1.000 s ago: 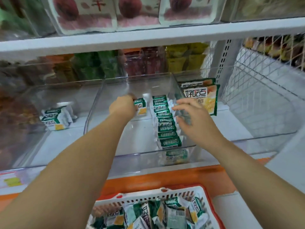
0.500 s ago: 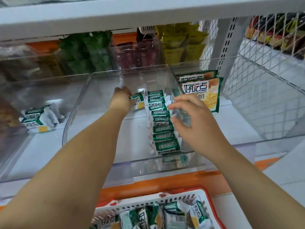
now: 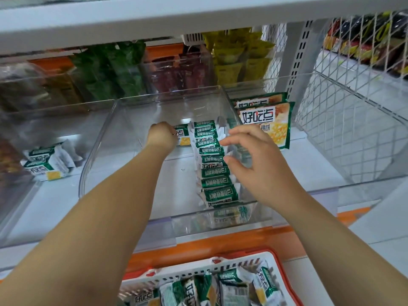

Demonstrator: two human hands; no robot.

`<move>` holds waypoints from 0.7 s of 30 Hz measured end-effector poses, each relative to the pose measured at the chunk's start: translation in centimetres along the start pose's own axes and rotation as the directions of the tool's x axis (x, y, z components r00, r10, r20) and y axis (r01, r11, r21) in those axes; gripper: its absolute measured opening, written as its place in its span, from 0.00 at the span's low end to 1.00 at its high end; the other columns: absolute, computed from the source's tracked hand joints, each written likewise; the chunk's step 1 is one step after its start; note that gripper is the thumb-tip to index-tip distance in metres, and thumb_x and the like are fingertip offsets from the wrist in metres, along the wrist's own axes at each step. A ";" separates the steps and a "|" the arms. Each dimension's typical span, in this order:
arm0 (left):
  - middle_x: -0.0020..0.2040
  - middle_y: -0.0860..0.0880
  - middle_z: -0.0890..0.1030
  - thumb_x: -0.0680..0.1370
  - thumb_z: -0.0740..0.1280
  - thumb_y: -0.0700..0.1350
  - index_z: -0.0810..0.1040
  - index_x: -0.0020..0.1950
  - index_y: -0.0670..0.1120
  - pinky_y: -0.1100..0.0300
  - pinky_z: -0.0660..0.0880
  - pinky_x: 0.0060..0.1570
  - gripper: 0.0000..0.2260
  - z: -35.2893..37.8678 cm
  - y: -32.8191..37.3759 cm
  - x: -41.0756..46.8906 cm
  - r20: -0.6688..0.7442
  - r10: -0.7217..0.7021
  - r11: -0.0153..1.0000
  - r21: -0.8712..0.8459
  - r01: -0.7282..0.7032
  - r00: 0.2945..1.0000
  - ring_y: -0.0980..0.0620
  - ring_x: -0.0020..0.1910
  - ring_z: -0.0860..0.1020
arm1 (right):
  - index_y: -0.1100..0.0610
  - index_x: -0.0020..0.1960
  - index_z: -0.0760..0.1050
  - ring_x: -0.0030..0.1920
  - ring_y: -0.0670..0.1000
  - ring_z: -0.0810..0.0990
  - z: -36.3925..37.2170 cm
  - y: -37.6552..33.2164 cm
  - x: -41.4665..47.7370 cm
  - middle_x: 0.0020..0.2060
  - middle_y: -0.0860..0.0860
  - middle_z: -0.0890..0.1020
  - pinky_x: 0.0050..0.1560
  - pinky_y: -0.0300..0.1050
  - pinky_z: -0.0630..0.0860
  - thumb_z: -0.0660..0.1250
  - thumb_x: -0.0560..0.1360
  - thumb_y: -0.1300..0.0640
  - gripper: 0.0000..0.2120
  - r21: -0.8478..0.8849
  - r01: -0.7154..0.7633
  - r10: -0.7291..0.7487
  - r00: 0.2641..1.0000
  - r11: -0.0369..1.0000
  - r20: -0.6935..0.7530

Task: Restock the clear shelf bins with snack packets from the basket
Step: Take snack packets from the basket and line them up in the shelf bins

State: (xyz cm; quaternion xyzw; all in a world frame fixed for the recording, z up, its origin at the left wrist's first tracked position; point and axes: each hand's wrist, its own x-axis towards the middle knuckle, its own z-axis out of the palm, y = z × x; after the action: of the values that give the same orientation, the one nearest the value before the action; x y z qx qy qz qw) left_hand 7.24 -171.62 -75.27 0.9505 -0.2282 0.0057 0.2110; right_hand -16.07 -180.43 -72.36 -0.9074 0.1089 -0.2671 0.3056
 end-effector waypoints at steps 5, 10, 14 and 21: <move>0.63 0.41 0.75 0.77 0.66 0.38 0.76 0.63 0.43 0.58 0.70 0.58 0.14 -0.4 -0.4 -0.7 0.082 0.000 0.997 -0.075 0.006 0.997 0.43 0.60 0.74 | 0.50 0.56 0.77 0.64 0.47 0.67 -0.1 0.1 0.0 0.59 0.43 0.72 0.63 0.36 0.60 0.67 0.75 0.58 0.11 0.008 0.011 -0.011 1.000 1.000 -0.001; 0.67 0.41 0.71 0.79 0.64 0.41 0.72 0.69 0.46 0.60 0.71 0.49 0.18 -2.6 0.7 -3.9 0.131 0.067 0.997 -0.051 -0.060 0.989 0.44 0.51 0.76 | 0.51 0.55 0.78 0.65 0.47 0.69 -0.2 -0.1 -0.4 0.63 0.44 0.73 0.64 0.38 0.62 0.66 0.76 0.60 0.10 -0.015 0.023 -0.024 0.998 1.000 -0.056; 0.62 0.49 0.77 0.79 0.64 0.42 0.76 0.65 0.47 0.67 0.67 0.43 0.14 -5.1 2.5 -9.6 0.002 0.175 0.956 -0.238 -0.169 0.985 0.52 0.45 0.75 | 0.57 0.51 0.80 0.65 0.54 0.70 0.4 -0.9 -2.0 0.59 0.53 0.78 0.66 0.48 0.65 0.66 0.74 0.62 0.08 -0.146 0.110 -0.147 0.951 0.983 -0.271; 0.45 0.60 0.77 0.77 0.65 0.37 0.80 0.51 0.47 0.77 0.69 0.43 0.08 -5.7 1.0 -22.4 -0.270 0.462 0.715 -0.451 -0.535 0.845 0.65 0.42 0.76 | 0.62 0.43 0.80 0.47 0.52 0.75 3.6 -1.9 -10.9 0.42 0.54 0.81 0.51 0.43 0.73 0.63 0.71 0.66 0.07 -0.164 0.395 -0.423 0.882 0.904 -0.207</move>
State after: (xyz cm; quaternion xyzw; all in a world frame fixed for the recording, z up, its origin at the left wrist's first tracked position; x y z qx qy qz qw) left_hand -12.76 -160.43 -72.05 0.7599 -0.4544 0.0673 0.4600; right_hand -23.05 -173.21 -78.16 -0.8877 -0.0338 -0.4252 0.1735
